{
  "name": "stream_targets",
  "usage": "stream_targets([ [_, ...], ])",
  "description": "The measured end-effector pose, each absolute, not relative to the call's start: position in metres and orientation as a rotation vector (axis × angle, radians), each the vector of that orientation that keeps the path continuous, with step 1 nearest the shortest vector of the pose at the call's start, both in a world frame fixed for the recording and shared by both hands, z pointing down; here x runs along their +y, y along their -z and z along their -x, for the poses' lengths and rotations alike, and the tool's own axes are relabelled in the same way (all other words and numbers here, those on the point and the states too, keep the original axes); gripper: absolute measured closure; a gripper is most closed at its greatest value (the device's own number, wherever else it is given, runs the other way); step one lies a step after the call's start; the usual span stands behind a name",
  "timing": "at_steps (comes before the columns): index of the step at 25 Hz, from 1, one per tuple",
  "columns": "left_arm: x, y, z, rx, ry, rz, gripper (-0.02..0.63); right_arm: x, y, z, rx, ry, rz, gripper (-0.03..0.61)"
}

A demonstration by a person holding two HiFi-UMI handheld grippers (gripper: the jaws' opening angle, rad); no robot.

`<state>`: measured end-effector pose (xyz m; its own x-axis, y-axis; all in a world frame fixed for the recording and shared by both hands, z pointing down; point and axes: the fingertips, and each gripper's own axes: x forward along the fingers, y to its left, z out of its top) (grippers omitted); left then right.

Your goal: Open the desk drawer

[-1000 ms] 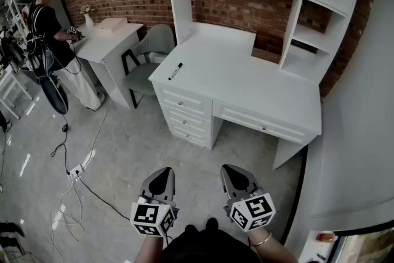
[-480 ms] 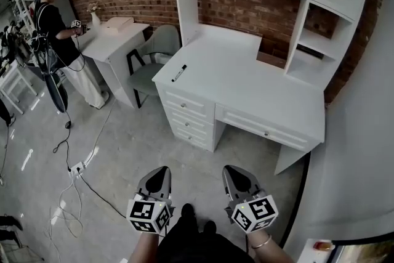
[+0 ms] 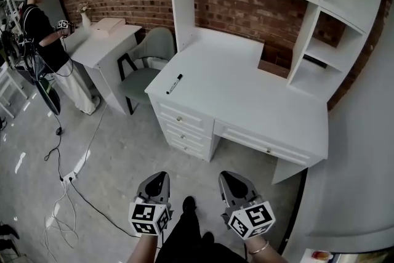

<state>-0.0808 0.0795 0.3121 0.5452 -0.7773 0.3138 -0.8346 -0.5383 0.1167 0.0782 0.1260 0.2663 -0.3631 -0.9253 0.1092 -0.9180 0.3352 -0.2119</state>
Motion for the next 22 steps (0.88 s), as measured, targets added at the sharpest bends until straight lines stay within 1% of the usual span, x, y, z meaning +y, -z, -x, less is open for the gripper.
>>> stream_targets([
  [11, -0.06, -0.365, 0.067, -1.244, -0.451, -2.5, 0.603, -0.018, -0.296, -0.059, 2.61, 0.485, 1.765, 0.574],
  [17, -0.126, -0.409, 0.062, -1.227, -0.517, -2.461, 0.603, -0.071, -0.324, -0.055, 2.61, 0.562, 1.808, 0.574],
  [22, -0.155, -0.463, 0.052, -1.191, -0.573, -2.402, 0.603, -0.087, -0.36, -0.057, 2.632, 0.636, 1.831, 0.574],
])
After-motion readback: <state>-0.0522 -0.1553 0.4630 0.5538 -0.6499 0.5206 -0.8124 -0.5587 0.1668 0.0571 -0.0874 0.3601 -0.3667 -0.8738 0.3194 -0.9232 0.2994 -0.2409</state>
